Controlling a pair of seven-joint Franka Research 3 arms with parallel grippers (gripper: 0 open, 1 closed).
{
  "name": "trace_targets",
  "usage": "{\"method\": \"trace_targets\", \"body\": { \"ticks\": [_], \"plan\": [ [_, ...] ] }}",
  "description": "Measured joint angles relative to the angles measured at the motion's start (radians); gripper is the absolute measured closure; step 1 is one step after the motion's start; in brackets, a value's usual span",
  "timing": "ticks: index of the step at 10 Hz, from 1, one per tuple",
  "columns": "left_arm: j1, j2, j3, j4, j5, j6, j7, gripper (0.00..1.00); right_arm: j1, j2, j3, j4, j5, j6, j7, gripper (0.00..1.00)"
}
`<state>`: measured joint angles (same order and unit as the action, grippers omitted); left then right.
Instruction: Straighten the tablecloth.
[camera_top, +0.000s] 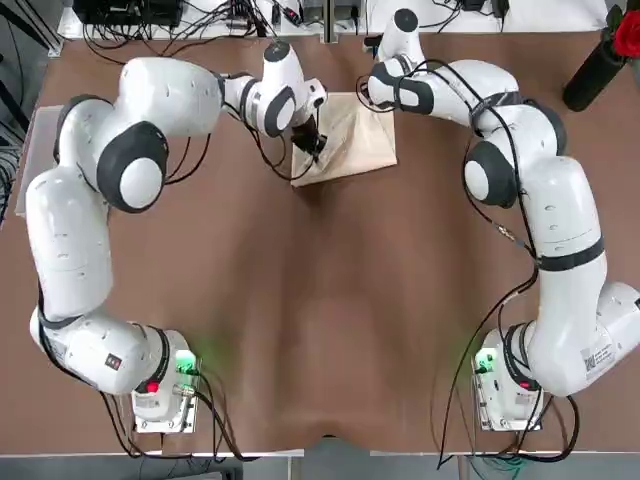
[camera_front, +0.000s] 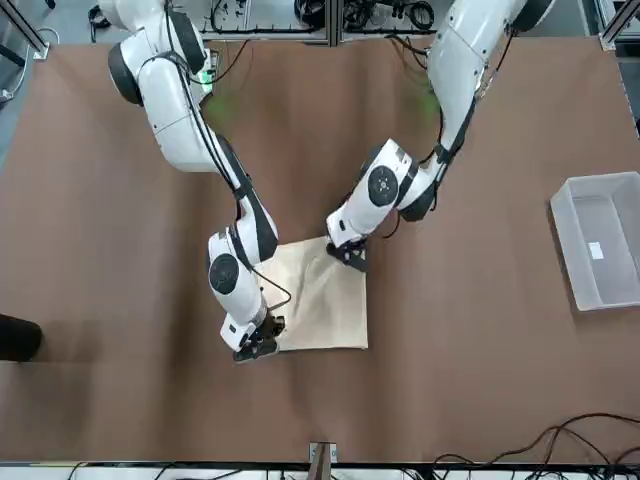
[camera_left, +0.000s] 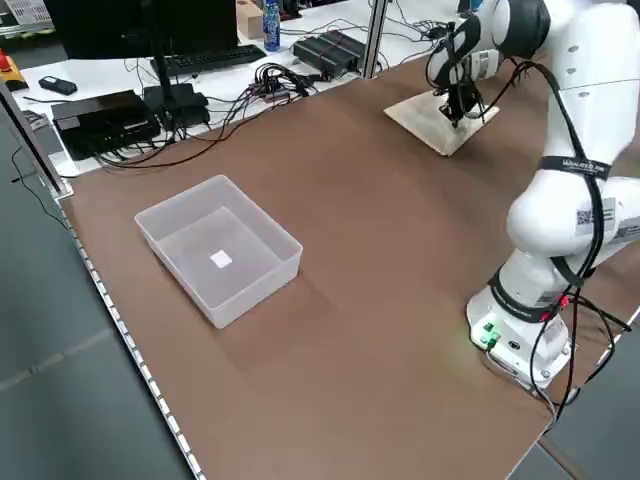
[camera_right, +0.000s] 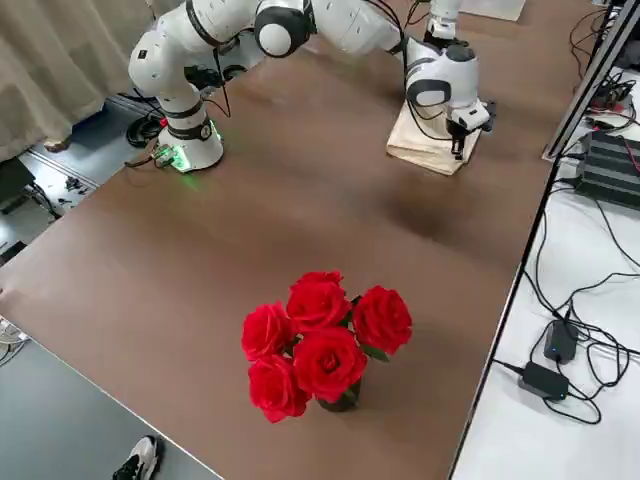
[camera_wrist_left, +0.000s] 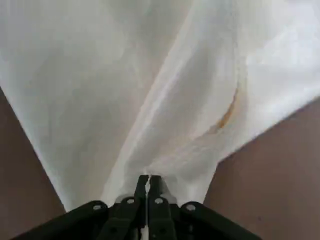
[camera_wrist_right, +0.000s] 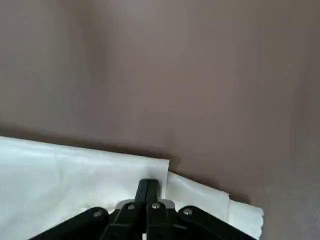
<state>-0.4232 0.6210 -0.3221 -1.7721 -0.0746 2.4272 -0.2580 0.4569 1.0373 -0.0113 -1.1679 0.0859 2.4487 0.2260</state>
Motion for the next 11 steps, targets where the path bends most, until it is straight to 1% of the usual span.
{"method": "trace_targets", "body": {
  "ticks": [2, 5, 7, 9, 10, 11],
  "plan": [
    [0.000, -0.015, -0.026, -0.010, 0.000, -0.085, 0.016, 0.96, 0.000, 0.000, 0.000, 0.000, 0.000, 0.000, 0.000, 0.98],
    [-0.001, -0.016, -0.068, -0.020, 0.000, -0.136, 0.020, 0.96, 0.000, 0.000, 0.000, 0.000, 0.000, 0.000, 0.000, 0.98],
    [-0.003, -0.017, -0.090, -0.023, 0.000, -0.193, 0.020, 0.96, 0.000, 0.000, 0.000, 0.000, 0.000, 0.000, 0.000, 0.98],
    [-0.005, -0.017, -0.100, -0.023, 0.000, -0.227, 0.020, 0.93, 0.000, 0.000, 0.000, 0.000, 0.000, 0.000, 0.001, 0.98],
    [-0.004, -0.017, -0.100, -0.022, 0.000, -0.231, 0.020, 0.85, 0.000, 0.000, 0.000, 0.000, 0.000, 0.001, 0.001, 0.98],
    [-0.003, -0.017, -0.100, -0.020, 0.000, -0.244, 0.019, 0.72, 0.000, 0.000, -0.001, 0.000, 0.000, 0.001, 0.001, 0.96]
  ]
}}
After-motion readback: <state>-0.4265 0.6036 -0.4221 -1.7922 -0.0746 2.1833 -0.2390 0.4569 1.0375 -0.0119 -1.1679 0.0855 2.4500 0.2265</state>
